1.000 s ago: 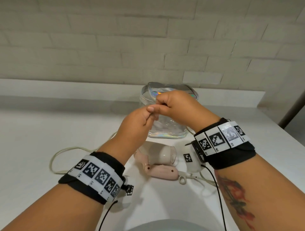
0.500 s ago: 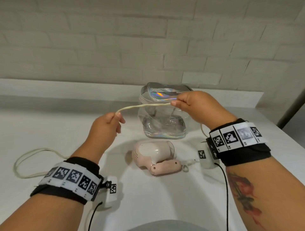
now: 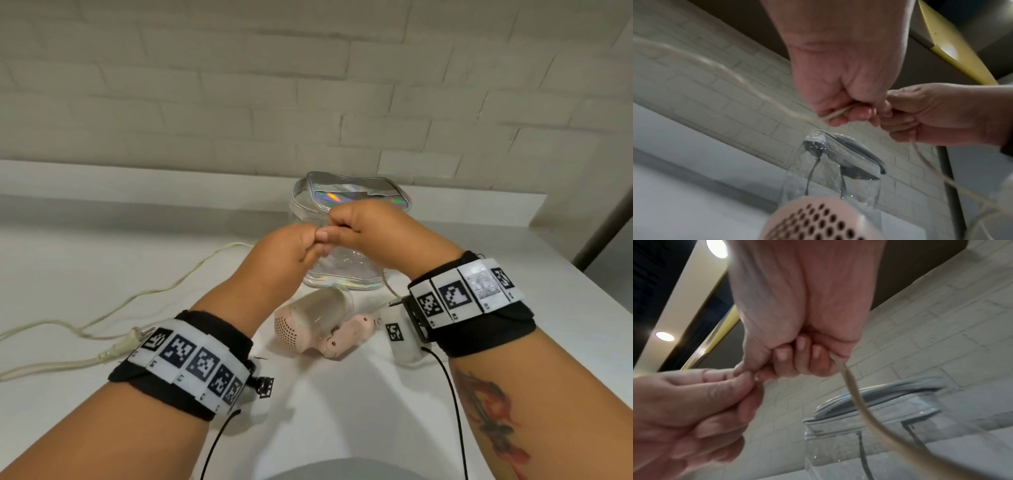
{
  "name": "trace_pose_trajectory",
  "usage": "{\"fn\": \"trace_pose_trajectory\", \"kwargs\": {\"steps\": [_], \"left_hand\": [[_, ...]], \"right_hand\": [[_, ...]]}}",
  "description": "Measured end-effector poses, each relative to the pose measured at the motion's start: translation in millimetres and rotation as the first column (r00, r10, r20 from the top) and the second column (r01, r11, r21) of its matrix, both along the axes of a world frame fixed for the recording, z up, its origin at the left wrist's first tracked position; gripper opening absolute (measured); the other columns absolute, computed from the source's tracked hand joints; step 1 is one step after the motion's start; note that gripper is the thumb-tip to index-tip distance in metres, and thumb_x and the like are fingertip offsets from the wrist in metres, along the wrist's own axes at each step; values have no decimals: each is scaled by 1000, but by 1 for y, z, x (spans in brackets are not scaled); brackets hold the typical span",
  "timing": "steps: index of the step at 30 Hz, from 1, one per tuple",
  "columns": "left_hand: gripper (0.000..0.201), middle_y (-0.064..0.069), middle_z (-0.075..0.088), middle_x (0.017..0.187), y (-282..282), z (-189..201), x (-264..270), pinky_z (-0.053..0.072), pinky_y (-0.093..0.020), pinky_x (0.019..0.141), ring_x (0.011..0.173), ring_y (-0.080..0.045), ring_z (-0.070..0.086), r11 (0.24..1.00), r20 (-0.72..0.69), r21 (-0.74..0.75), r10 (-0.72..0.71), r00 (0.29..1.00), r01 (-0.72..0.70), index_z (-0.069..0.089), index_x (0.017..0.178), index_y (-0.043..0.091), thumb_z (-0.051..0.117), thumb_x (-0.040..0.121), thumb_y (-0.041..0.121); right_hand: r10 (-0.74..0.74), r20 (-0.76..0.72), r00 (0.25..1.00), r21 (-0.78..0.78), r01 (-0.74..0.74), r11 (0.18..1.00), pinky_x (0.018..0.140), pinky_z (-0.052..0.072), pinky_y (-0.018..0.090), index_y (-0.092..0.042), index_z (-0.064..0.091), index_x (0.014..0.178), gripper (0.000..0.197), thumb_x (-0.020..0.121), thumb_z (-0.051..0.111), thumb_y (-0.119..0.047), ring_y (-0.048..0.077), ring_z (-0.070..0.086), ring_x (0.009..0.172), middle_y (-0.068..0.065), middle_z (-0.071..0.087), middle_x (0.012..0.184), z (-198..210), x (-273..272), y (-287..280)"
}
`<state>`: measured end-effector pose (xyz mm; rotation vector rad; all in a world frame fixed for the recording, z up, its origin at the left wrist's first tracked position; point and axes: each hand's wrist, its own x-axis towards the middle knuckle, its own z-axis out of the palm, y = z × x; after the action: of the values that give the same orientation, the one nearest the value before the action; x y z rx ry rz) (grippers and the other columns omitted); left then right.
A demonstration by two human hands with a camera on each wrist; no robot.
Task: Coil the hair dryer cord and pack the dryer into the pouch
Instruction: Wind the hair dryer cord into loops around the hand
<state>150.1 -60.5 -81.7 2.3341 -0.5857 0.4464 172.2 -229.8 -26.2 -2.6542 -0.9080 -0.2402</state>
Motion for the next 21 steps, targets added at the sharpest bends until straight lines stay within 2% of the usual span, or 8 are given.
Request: {"fn": "trace_pose_trajectory", "kwargs": {"steps": [2,7,12,14,16,18,19,21], "left_hand": [[27,13,44,58,8,-2,1,30,-13,52,57,4,47,1000,37,-12,-9,999,9,51,71,27,47,98,29],[32,7,42,57,26,0,3,30,-14,50,53,-5,39,985,116,-141,119,986,-103,58,76,11,44,101,28],[31,2,53,61,38,-13,11,42,-28,60,53,-9,48,922,-51,-310,227,973,-232,60,80,12,42,101,26],[26,2,59,69,33,-20,14,45,-28,64,64,-16,59,939,-176,-243,203,963,-243,62,84,15,43,101,22],[13,-3,65,88,22,-22,11,45,-30,72,87,-29,62,974,-126,-20,223,967,-227,63,100,19,50,97,19],[41,-10,61,125,5,-18,5,43,-35,96,116,-31,54,978,4,140,156,988,-155,53,131,15,60,91,19],[49,-10,57,133,-4,-14,2,41,-36,102,122,-28,52,983,32,148,105,994,-109,49,136,15,62,89,20],[36,-5,63,119,-18,-5,-2,48,-41,93,108,-26,59,991,64,132,18,998,-27,55,123,20,62,87,21]], "right_hand": [[1,-71,997,115,7,993,54,33,29,-10,58,73,35,88,57,-41,8,39,52,-4,42,57,0,-2,-10],[-14,-157,988,282,58,958,59,34,29,-13,59,66,33,89,58,-36,13,42,57,-1,48,60,-8,-2,-33],[-153,-106,983,118,165,979,63,43,34,-15,61,70,36,92,50,-42,23,51,63,7,60,67,-12,0,-44],[-169,-70,983,30,172,985,61,40,31,-17,57,69,37,94,47,-42,23,52,65,5,61,68,-11,-1,-40],[-162,-59,985,-78,157,985,58,34,31,-17,55,73,35,95,44,-41,21,49,65,0,52,63,-11,-1,-32],[-128,-61,990,-167,116,979,58,32,31,-16,57,76,34,96,43,-40,21,48,68,-3,47,62,-11,-3,-19],[-106,-61,992,-187,93,978,58,32,31,-16,58,78,32,95,44,-39,22,50,70,-2,51,64,-12,-4,-13],[-79,-46,996,-208,68,976,63,37,30,-16,65,89,25,94,48,-33,25,56,77,6,64,78,-13,-4,-6]]}}
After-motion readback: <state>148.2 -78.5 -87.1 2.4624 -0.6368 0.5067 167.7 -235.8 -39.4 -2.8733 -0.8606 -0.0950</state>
